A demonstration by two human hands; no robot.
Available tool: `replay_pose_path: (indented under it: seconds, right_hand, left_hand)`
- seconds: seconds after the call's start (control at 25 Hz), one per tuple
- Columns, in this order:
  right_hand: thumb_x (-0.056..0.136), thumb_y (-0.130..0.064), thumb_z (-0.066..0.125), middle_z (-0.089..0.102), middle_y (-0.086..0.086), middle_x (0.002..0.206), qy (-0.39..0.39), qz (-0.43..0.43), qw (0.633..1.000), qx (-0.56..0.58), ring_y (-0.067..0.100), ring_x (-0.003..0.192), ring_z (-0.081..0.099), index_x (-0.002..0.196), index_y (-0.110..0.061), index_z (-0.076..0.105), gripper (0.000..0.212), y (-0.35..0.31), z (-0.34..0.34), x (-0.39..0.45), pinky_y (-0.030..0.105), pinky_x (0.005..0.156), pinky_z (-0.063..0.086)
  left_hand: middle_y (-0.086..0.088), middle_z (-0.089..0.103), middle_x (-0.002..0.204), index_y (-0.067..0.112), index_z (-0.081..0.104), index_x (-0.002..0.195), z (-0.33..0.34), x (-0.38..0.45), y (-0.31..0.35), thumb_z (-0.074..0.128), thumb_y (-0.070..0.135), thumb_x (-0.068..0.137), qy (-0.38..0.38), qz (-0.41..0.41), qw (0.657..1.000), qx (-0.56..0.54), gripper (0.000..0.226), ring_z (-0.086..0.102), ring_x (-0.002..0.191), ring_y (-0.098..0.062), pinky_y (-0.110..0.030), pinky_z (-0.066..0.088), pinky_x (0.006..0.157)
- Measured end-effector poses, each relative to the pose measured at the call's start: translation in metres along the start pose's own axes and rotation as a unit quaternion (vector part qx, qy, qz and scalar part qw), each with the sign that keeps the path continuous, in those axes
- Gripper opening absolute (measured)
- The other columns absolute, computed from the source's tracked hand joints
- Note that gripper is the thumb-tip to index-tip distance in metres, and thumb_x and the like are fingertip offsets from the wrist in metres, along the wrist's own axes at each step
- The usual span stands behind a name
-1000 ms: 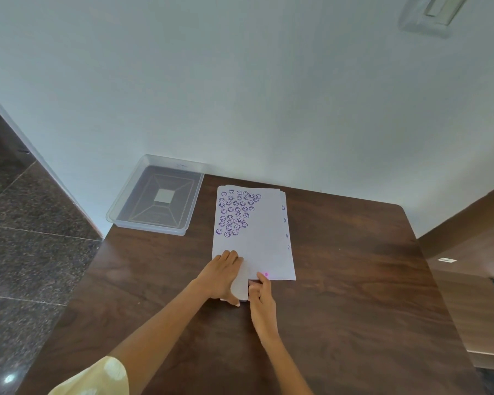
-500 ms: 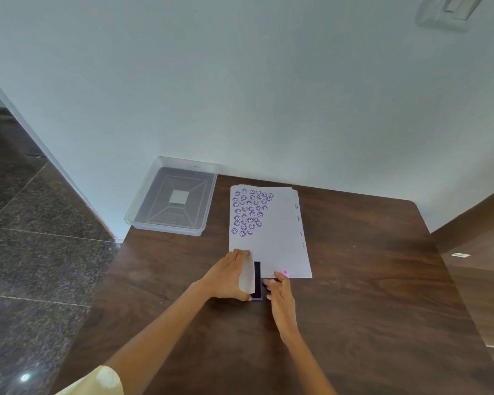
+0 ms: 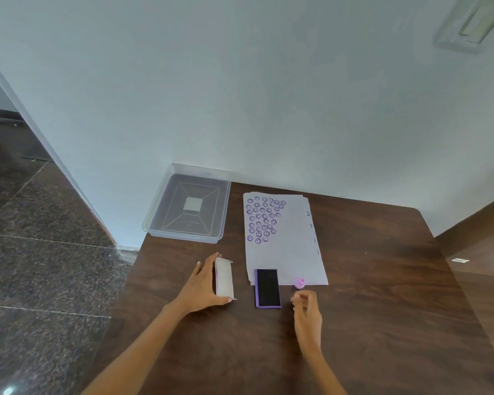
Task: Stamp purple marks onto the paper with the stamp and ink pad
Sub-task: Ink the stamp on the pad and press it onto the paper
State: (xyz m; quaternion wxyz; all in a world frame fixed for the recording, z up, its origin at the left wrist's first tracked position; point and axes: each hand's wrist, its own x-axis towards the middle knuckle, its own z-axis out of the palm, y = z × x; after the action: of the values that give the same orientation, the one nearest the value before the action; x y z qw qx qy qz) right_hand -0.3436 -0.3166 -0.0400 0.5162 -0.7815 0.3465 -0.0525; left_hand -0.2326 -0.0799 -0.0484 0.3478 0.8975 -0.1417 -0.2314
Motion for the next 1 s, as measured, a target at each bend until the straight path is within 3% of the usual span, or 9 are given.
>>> replay_pose_path:
  seconds: [0.08,0.16,0.36,0.56,0.72,0.84,1.0]
  right_hand:
    - [0.09,-0.014,0.054,0.059,0.007,0.097,0.06,-0.035,0.997,-0.028,0.018,0.08,0.058,0.092,-0.023,0.047,0.012,0.001,-0.008,0.002,0.032,0.069,0.049]
    - [0.087,-0.014,0.059,0.052,0.005,0.108,0.083,-0.076,0.991,-0.07,0.014,0.079,0.056,0.102,-0.02,0.047,0.02,-0.004,-0.015,0.009,0.031,0.064,0.05]
    - [0.089,-0.025,0.057,0.044,0.003,0.133,-0.01,-0.119,0.973,-0.197,0.022,0.101,0.059,0.127,-0.019,0.044,0.041,-0.019,-0.017,0.033,0.032,0.077,0.048]
    - [0.09,-0.016,0.055,0.065,0.011,0.109,0.021,-0.127,0.976,-0.178,0.026,0.099,0.06,0.106,-0.01,0.06,0.017,-0.022,-0.009,0.043,0.032,0.079,0.049]
    - [0.086,-0.016,0.062,0.068,0.004,0.089,0.042,-0.1,0.993,-0.039,0.021,0.085,0.065,0.095,-0.014,0.061,0.01,-0.037,-0.002,0.029,0.021,0.07,0.046]
    - [0.081,-0.019,0.069,0.07,-0.002,0.087,-0.002,-0.092,0.995,0.024,0.008,0.081,0.064,0.088,-0.023,0.065,0.009,-0.049,0.013,0.014,0.009,0.065,0.045]
    - [0.082,-0.022,0.067,0.068,-0.001,0.094,-0.029,-0.099,0.994,0.033,0.012,0.085,0.063,0.096,-0.018,0.066,0.014,-0.064,0.026,0.0,0.015,0.076,0.048]
  left_hand:
    - [-0.003,0.015,0.158,0.023,-0.001,0.145,-0.002,0.0,-0.012,0.07,0.061,0.064,0.016,0.026,0.995,0.097,0.114,0.009,0.146,-0.02,-0.042,-0.011,0.116]
    - [-0.004,0.008,0.159,0.017,0.0,0.146,-0.004,0.002,-0.021,0.066,0.067,0.064,0.03,0.039,0.985,0.163,0.116,-0.002,0.146,-0.019,-0.04,-0.017,0.113]
    - [-0.008,-0.002,0.159,0.011,0.005,0.146,-0.005,0.007,-0.025,0.061,0.071,0.065,0.015,0.034,0.974,0.223,0.115,-0.015,0.145,-0.026,-0.047,-0.016,0.113]
    - [-0.009,-0.008,0.159,0.011,0.0,0.147,-0.009,0.012,-0.026,0.056,0.074,0.067,-0.019,0.021,0.966,0.256,0.116,-0.017,0.144,-0.027,-0.047,-0.015,0.114]
    - [-0.006,-0.011,0.159,0.015,-0.01,0.146,-0.004,0.003,-0.016,0.046,0.077,0.073,0.02,0.05,0.966,0.252,0.111,-0.017,0.144,-0.024,-0.043,-0.019,0.111]
    - [0.0,0.007,0.159,0.024,0.011,0.147,0.011,-0.001,0.009,0.043,0.068,0.082,0.103,0.112,0.968,0.2,0.084,-0.006,0.146,-0.018,-0.041,-0.017,0.113]
    - [0.004,0.029,0.153,0.029,0.049,0.129,0.026,0.003,0.055,0.055,0.055,0.084,0.146,0.175,0.963,0.142,0.052,0.011,0.146,-0.015,-0.04,-0.015,0.114]
